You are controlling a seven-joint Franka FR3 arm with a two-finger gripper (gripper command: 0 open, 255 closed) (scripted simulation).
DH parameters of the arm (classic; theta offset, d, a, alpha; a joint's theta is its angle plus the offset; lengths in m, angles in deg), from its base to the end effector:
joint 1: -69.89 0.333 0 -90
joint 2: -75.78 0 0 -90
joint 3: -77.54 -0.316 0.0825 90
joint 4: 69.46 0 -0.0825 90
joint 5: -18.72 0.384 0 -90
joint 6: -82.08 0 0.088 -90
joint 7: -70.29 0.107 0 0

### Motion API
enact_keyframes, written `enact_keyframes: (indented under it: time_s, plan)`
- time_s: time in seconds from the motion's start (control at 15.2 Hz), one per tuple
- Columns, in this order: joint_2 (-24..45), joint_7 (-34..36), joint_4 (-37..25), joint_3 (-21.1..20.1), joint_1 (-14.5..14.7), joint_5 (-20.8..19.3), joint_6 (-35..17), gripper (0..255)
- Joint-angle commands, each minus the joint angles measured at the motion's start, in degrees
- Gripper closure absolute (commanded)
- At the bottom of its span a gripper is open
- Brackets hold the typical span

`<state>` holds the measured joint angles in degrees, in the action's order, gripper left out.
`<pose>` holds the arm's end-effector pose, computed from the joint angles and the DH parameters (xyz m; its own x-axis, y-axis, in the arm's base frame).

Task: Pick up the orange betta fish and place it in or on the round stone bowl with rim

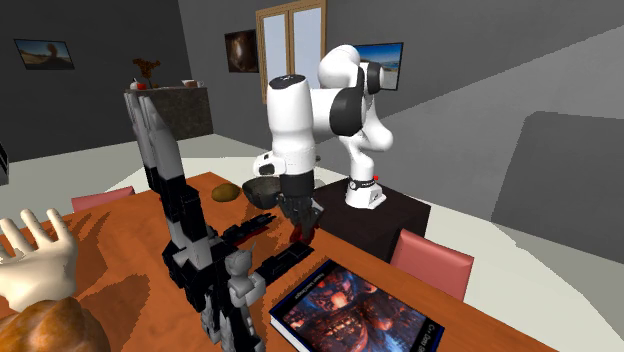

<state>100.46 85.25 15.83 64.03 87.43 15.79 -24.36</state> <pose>0.5931 0.3253 0.4263 0.9595 0.2751 -0.0608 0.2734 -0.9613 -0.0349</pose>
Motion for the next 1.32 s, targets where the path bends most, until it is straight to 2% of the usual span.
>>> enact_keyframes:
  time_s: [0.0,0.79,1.25]
  plan:
    - [-0.1,-0.1,-1.4,0.0,0.0,0.1,1.6,255]
    - [-0.5,0.0,-9.5,-0.2,0.3,0.2,10.0,255]
    - [-12.9,-7.8,7.4,1.7,-6.1,3.0,5.5,255]
